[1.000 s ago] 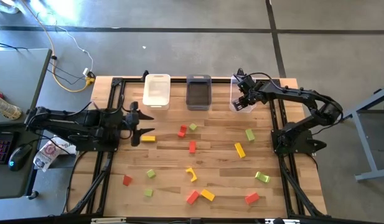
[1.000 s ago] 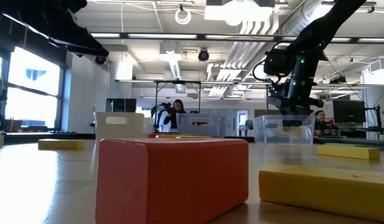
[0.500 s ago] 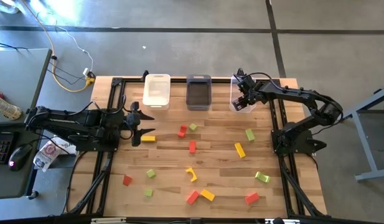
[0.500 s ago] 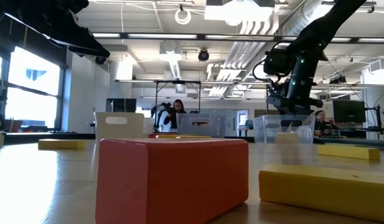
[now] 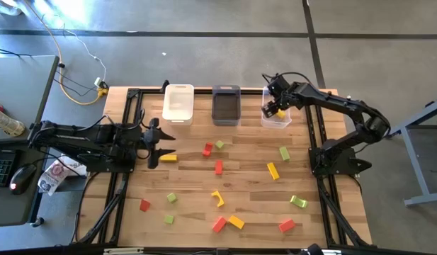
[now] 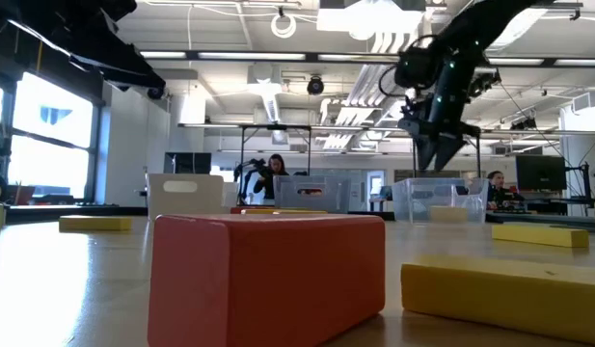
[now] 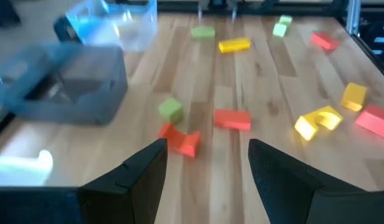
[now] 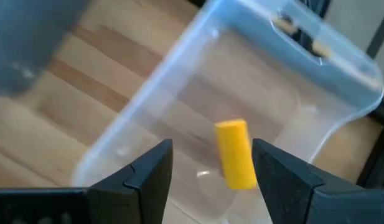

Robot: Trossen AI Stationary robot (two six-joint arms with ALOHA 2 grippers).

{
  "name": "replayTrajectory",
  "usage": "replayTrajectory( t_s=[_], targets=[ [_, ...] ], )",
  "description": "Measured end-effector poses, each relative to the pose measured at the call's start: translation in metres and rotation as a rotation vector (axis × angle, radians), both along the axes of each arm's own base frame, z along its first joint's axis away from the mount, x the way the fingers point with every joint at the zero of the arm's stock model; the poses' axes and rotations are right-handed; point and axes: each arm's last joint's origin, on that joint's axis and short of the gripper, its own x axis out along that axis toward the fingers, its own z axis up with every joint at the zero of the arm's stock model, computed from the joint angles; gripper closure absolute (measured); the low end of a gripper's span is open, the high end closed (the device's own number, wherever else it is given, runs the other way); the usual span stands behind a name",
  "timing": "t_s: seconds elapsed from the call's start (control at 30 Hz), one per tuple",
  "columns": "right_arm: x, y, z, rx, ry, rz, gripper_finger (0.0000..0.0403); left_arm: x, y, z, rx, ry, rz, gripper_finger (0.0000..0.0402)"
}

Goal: Sort & place blocks by color
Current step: Put the green block into the white bin

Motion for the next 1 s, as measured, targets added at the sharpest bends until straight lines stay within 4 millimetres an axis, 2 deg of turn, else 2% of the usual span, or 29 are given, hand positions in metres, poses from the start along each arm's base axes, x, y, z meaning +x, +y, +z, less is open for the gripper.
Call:
replayTrajectory(
  t_s=[0.27,0.53,1.0],
  targets=[
    [0.017,0.007,0.024,-0.062,-0.034,0.064,0.0198,0.004,0.001,0.013,-0.135,0.203,0.112,0.0190],
    [0.023,0.018,0.026,-0.065,-0.001,0.106,0.0198,0.022,-0.003,0.014,-0.242,0.358,0.192,0.0190],
    [0.028,0.027,0.025,-0.060,0.015,0.146,0.0198,0.053,-0.043,-0.005,-0.390,0.532,0.240,0.0190]
  ],
)
